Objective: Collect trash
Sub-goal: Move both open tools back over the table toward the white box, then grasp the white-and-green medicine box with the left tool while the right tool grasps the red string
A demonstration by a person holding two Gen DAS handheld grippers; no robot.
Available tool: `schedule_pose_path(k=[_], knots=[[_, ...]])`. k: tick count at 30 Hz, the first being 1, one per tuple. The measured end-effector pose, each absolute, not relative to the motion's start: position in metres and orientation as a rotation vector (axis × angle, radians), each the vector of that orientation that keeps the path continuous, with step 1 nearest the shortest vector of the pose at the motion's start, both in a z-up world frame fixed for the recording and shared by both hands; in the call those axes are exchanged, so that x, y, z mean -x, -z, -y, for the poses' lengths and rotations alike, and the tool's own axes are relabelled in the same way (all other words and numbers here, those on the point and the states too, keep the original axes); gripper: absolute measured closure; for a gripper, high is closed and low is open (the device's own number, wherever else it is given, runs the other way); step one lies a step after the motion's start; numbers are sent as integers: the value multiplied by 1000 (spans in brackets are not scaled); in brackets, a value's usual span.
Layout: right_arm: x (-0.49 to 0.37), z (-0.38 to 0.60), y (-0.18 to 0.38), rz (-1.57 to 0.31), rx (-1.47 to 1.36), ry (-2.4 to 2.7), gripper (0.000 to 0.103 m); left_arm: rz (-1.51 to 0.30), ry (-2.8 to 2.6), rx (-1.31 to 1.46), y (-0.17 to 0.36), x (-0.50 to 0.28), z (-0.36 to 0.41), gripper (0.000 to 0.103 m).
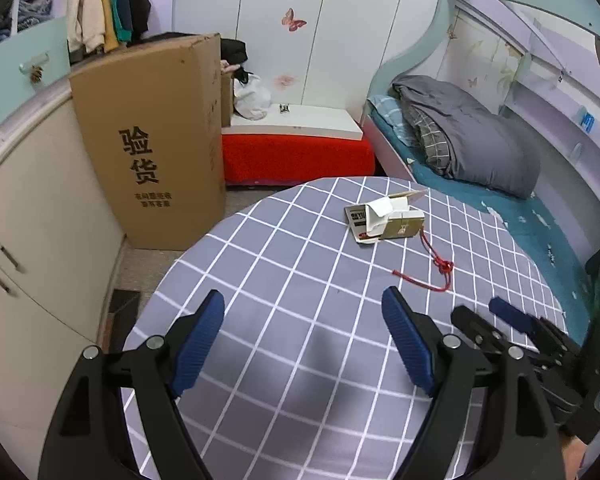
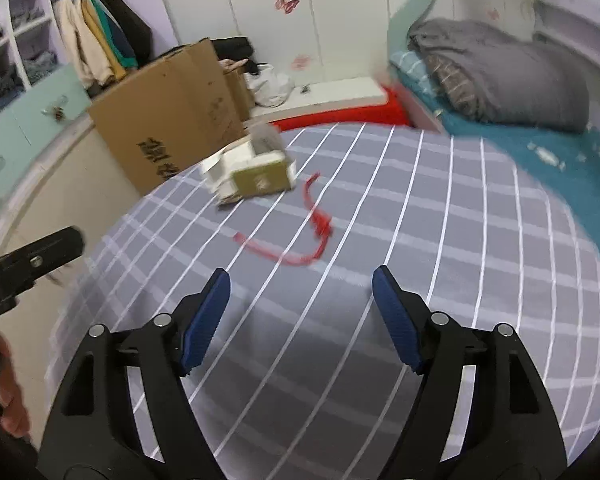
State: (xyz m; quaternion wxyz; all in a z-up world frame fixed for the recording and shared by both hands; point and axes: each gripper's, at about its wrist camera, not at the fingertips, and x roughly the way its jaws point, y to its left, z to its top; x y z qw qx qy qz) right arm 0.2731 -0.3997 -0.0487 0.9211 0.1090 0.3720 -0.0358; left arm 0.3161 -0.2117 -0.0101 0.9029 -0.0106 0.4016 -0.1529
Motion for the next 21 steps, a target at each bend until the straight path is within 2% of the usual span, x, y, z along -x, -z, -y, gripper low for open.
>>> schedule_pose_path(k=[5, 6, 7, 8, 9, 12, 21], knots=[[-307, 404, 60, -807, -171, 137, 32, -840, 337, 11, 19, -341, 219, 24], [-312, 406, 65, -835, -170, 139, 39, -834, 351, 0, 21, -346, 223, 24], [-313, 407, 65, -826, -171, 138, 42, -834, 368, -4, 22, -350, 226, 24], [-314, 409, 64, -814, -171, 130, 78, -838, 388, -4, 25, -354, 230, 24], [-318, 410, 67, -836, -152, 134, 89, -840, 406, -6, 28, -359, 235, 24], [-319, 417, 69, -833, -161, 132, 96, -825, 439, -20, 34, -371, 249, 24], [-323, 451, 65, -790, -342, 90, 96, -852, 544, 46, 50, -411, 286, 24]])
